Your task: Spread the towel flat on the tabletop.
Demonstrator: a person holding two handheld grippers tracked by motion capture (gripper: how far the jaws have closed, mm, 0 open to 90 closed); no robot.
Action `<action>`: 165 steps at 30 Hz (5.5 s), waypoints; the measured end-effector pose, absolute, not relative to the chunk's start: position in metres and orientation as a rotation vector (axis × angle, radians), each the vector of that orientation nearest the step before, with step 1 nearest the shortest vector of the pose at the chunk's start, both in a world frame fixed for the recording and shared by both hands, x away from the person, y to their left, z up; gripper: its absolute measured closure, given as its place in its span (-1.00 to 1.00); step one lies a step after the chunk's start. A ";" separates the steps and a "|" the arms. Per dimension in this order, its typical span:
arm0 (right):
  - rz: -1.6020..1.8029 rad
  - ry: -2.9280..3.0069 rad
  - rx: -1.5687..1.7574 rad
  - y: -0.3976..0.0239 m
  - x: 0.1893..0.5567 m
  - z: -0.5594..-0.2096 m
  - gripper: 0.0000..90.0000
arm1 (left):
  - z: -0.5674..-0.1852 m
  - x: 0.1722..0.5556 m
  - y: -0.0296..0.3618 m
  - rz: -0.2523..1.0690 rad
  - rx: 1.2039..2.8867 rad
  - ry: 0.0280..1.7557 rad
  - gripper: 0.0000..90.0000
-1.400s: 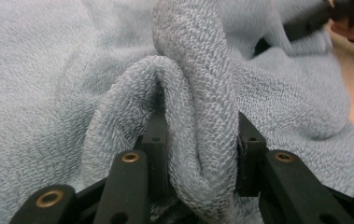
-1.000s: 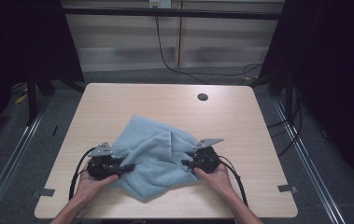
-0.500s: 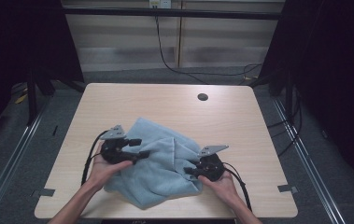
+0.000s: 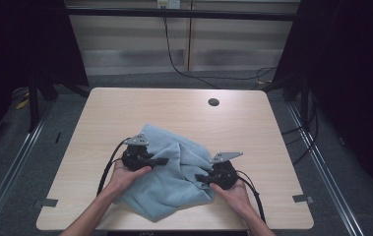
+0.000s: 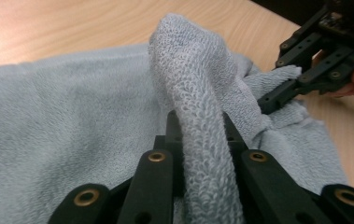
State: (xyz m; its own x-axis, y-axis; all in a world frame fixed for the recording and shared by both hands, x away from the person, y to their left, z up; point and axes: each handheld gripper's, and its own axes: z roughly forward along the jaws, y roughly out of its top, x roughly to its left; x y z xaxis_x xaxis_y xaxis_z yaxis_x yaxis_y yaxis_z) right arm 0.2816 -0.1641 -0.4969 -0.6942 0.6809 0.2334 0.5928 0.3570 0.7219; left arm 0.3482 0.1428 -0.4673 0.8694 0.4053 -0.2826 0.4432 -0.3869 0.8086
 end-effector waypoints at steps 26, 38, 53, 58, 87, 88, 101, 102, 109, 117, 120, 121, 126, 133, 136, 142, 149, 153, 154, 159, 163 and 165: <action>1.446 1.970 1.262 -0.245 0.333 -0.362 0.89 | -0.353 0.359 0.237 0.214 1.640 0.740 0.81; 1.430 1.847 1.140 -0.231 0.378 -0.270 0.90 | -0.278 0.385 0.247 0.460 1.559 0.724 0.81; 1.366 2.087 1.222 -0.243 0.280 -0.404 0.90 | -0.413 0.307 0.242 0.251 1.788 0.751 0.79; 1.335 2.183 1.285 -0.248 0.248 -0.446 0.86 | -0.456 0.277 0.239 0.204 1.922 0.770 0.76; 0.988 2.286 1.367 -0.261 0.251 -0.500 0.00 | -0.500 0.328 0.224 0.150 2.094 0.802 0.61; 0.983 2.276 1.342 -0.260 0.249 -0.501 0.01 | -0.500 0.327 0.224 0.155 2.098 0.797 0.59; 0.924 2.229 1.390 -0.275 0.277 -0.499 0.91 | -0.502 0.310 0.220 0.081 2.114 0.754 0.88; 0.922 2.224 1.388 -0.278 0.282 -0.499 0.91 | -0.502 0.309 0.218 0.070 2.112 0.752 0.92; 0.964 2.177 1.409 -0.285 0.321 -0.497 0.91 | -0.501 0.305 0.202 0.015 2.103 0.729 1.00; 1.112 2.052 1.426 -0.291 0.334 -0.485 0.54 | -0.489 0.286 0.189 -0.040 2.065 0.665 0.89; 1.140 2.072 1.367 -0.282 0.317 -0.470 0.45 | -0.483 0.288 0.199 -0.003 2.023 0.690 0.75; 1.167 2.090 1.348 -0.279 0.312 -0.466 0.44 | -0.481 0.291 0.204 0.014 2.010 0.702 0.74; 1.253 2.191 1.255 -0.255 0.282 -0.457 0.38 | -0.475 0.312 0.235 0.124 2.019 0.758 0.58; 1.183 2.388 1.216 -0.222 0.246 -0.483 0.27 | -0.476 0.331 0.265 0.220 1.934 0.911 0.08; 1.146 2.419 1.222 -0.218 0.241 -0.491 0.23 | -0.486 0.336 0.270 0.205 1.969 0.932 -0.14; 1.070 2.403 1.239 -0.223 0.248 -0.499 0.22 | -0.501 0.332 0.258 0.182 2.074 0.885 0.45; 1.036 2.331 1.287 -0.242 0.275 -0.501 0.29 | -0.501 0.319 0.236 0.097 2.085 0.823 0.88; 1.011 2.285 1.328 -0.255 0.298 -0.503 0.29 | -0.501 0.312 0.221 0.047 2.088 0.791 0.91; 1.009 2.277 1.333 -0.256 0.300 -0.503 0.29 | -0.501 0.309 0.216 0.035 2.093 0.778 0.92; 1.033 2.235 1.337 -0.264 0.318 -0.506 0.27 | -0.501 0.305 0.195 0.001 2.114 0.735 0.92; 1.115 2.267 1.336 -0.255 0.314 -0.498 0.24 | -0.501 0.294 0.189 -0.026 2.113 0.722 0.91; 1.152 2.343 1.263 -0.235 0.308 -0.491 0.27 | -0.500 0.289 0.188 -0.033 2.117 0.712 0.89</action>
